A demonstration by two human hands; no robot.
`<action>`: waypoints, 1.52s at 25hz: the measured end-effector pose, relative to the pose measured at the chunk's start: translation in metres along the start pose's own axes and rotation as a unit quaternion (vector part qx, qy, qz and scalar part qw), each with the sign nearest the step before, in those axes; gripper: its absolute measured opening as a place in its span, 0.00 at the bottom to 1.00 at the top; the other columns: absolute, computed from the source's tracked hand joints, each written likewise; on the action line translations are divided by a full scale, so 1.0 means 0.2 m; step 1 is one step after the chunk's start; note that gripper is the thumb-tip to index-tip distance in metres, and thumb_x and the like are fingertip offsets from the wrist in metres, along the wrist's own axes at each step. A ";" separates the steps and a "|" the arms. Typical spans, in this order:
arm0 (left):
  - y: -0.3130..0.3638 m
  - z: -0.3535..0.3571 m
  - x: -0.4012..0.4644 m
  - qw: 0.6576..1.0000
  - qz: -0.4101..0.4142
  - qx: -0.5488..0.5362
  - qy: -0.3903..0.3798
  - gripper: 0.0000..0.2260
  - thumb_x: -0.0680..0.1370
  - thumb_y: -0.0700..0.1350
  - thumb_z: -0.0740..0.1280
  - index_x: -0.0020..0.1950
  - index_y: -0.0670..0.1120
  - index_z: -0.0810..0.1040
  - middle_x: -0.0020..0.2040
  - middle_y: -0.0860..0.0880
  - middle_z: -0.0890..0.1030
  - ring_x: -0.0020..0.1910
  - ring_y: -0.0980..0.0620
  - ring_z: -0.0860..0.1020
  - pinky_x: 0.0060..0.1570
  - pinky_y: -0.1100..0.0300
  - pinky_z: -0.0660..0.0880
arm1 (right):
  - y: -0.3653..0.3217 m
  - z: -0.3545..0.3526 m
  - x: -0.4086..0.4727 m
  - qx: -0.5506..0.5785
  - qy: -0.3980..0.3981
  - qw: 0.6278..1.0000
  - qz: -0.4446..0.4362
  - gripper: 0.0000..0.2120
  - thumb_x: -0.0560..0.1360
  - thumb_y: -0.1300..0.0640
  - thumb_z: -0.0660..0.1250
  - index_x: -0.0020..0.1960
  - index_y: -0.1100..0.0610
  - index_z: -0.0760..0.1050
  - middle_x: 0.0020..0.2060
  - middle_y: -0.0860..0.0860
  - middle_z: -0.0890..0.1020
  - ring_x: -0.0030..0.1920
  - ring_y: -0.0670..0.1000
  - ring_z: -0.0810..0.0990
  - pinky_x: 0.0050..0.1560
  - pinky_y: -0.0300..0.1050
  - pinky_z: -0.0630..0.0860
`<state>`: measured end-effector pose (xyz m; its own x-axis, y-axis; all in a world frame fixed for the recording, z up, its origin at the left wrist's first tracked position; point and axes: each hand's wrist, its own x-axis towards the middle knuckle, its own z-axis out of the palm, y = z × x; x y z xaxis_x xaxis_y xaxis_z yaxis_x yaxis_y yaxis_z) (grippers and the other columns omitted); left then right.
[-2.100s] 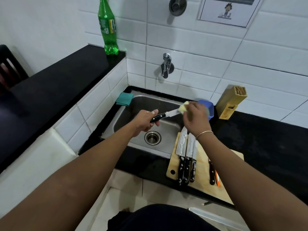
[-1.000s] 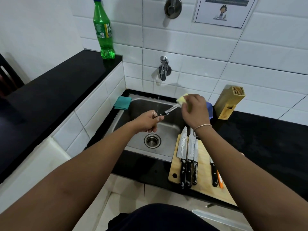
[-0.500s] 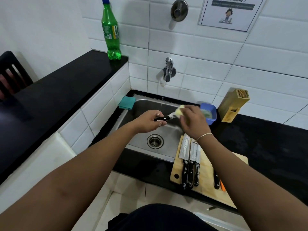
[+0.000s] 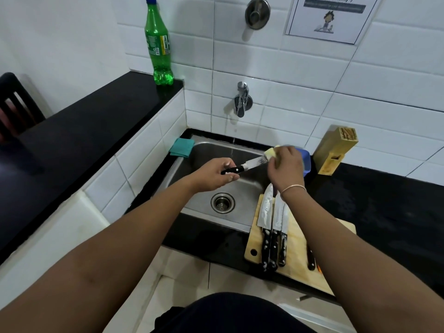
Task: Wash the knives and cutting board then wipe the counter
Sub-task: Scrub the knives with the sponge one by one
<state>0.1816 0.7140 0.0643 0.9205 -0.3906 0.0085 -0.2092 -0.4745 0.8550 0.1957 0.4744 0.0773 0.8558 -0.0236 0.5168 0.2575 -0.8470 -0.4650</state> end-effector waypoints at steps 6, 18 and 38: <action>0.01 0.01 0.00 0.994 -0.087 -0.059 0.028 0.09 0.81 0.49 0.66 0.46 0.45 0.78 0.31 0.50 0.72 0.28 0.56 0.70 0.27 0.65 0.68 | -0.10 0.00 0.02 0.051 0.052 0.995 -0.061 0.12 0.75 0.59 0.66 0.58 0.61 0.76 0.56 0.58 0.76 0.59 0.55 0.71 0.62 0.42 0.67; 0.13 0.13 0.05 0.959 -0.160 -0.221 0.082 0.32 0.81 0.67 0.40 0.43 0.48 0.75 0.27 0.51 0.68 0.25 0.56 0.63 0.25 0.62 0.59 | -0.20 0.12 -0.14 0.083 -0.007 0.991 -0.107 0.13 0.72 0.61 0.71 0.56 0.63 0.80 0.52 0.60 0.78 0.55 0.59 0.76 0.60 0.52 0.74; 0.34 0.29 0.08 0.769 -0.192 -0.605 0.075 0.18 0.86 0.50 0.54 0.47 0.43 0.77 0.49 0.44 0.81 0.49 0.46 0.79 0.60 0.49 0.75 | -0.24 0.05 -0.28 0.341 -0.025 0.906 0.249 0.04 0.72 0.60 0.71 0.45 0.53 0.81 0.39 0.46 0.82 0.36 0.39 0.79 0.42 0.36 0.75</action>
<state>0.1631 0.6290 0.0918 0.8842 -0.2663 -0.3837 0.4646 0.5856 0.6643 0.1396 0.5218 0.0633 0.9570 -0.2739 0.0959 0.0367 -0.2135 -0.9762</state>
